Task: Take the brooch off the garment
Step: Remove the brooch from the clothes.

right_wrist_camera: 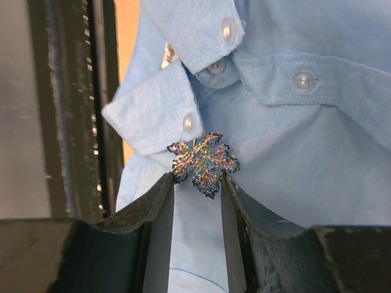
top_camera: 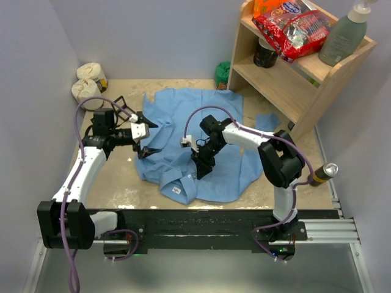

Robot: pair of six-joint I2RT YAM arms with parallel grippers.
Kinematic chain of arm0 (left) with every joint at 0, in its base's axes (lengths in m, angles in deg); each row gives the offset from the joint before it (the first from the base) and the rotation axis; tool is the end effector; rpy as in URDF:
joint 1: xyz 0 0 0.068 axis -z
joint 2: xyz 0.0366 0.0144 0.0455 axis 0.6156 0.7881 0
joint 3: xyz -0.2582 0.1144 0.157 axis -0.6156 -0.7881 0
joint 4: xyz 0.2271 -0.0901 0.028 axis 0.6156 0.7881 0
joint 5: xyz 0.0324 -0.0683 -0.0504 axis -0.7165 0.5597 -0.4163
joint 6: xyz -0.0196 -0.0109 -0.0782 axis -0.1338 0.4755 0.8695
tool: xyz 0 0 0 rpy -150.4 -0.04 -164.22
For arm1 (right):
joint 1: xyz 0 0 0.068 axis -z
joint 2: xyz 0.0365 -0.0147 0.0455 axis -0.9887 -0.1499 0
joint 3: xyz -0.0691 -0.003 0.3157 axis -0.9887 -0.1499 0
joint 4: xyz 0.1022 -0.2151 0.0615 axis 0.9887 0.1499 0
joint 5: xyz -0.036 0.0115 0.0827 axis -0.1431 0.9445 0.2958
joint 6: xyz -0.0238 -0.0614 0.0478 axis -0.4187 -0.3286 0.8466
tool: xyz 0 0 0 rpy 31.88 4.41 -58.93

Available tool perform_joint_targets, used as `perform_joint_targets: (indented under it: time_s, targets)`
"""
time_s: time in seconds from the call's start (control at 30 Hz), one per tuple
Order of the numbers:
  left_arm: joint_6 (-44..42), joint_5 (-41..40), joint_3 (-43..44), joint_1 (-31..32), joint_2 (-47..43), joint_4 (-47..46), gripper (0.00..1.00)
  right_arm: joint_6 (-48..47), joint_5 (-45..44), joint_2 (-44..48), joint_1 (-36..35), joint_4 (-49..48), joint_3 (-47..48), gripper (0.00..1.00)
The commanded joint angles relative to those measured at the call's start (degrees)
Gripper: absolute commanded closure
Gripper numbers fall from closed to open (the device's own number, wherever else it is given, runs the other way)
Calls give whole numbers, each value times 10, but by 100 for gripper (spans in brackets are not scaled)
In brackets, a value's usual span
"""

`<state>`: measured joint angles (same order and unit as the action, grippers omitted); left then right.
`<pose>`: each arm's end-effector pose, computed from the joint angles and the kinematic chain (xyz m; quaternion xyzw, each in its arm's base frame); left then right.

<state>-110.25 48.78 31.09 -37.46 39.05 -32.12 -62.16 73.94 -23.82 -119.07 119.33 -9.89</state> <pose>0.2190 -0.0664 0.3354 0.5432 0.5832 -0.2917 0.5289 0.2737 0.2761 0.2089 -0.5805 0.7093 0.3928 0.0748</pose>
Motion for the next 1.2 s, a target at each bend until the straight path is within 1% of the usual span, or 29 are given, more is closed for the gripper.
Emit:
perform_joint_targets:
  time_s: [0.0,0.13,0.3,0.33,0.37,0.4,0.5,0.6,0.73,0.83,1.17]
  targets:
    - [-82,10,-23,42,-8,-14,1,-25,107,-30,41,81,52,80]
    - [-87,-5,-35,72,9,-31,1,-56,162,-57,60,125,78,80]
    - [-89,-25,-40,111,29,-51,1,-117,205,-82,74,189,89,80]
    - [-83,-30,-40,125,32,-55,0,-129,213,-87,76,202,96,80]
    - [-73,-42,-39,132,36,-75,0,-163,228,-93,78,220,100,80]
    - [-50,-47,-40,140,44,-88,0,-179,234,-99,82,252,106,80]
    - [-11,-69,-39,168,63,-138,1,-239,257,-125,85,310,125,80]
    - [-2,-98,-38,205,82,-160,1,-277,273,-142,89,341,136,80]
    - [1,-122,-39,251,106,-171,1,-280,281,-147,93,340,132,80]
    - [-5,-132,-40,272,121,-171,1,-281,291,-146,99,340,129,80]
    - [-5,-148,-54,301,143,-178,1,-282,313,-150,122,339,127,81]
